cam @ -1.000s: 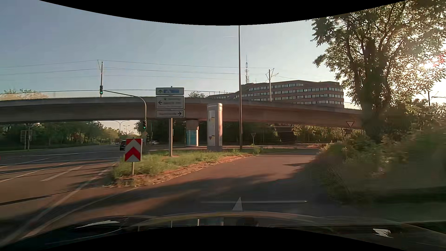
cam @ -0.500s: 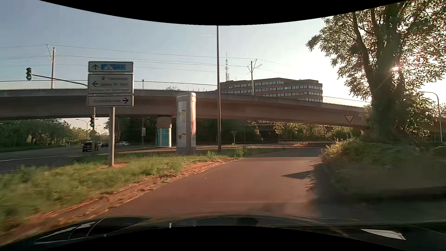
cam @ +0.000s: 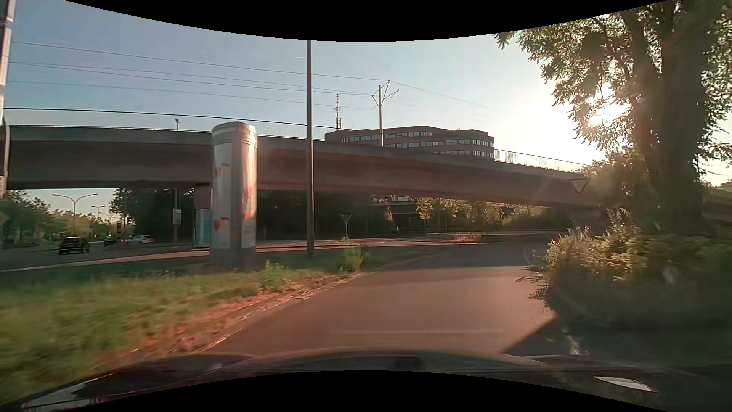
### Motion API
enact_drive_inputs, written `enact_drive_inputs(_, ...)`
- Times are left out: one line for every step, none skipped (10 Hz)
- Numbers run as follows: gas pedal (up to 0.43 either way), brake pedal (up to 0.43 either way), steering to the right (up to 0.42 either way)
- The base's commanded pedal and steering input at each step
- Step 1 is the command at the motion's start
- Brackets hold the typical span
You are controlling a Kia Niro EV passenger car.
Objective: Follow the waypoints while adhering to traffic rules and regulations
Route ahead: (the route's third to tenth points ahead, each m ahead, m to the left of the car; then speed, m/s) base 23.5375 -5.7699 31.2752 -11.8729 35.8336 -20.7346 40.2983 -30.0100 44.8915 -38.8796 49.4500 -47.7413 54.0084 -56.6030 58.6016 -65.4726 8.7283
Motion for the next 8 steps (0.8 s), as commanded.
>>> enact_drive_inputs(0.02,0.0,0.115)
enact_drive_inputs(0.02,0.0,0.113)
enact_drive_inputs(0.02,0.0,0.112)
enact_drive_inputs(0.02,0.0,0.112)
enact_drive_inputs(0.02,0.0,0.112)
enact_drive_inputs(0.02,0.0,0.112)
enact_drive_inputs(0.02,0.0,0.112)
enact_drive_inputs(0.02,0.0,0.111)
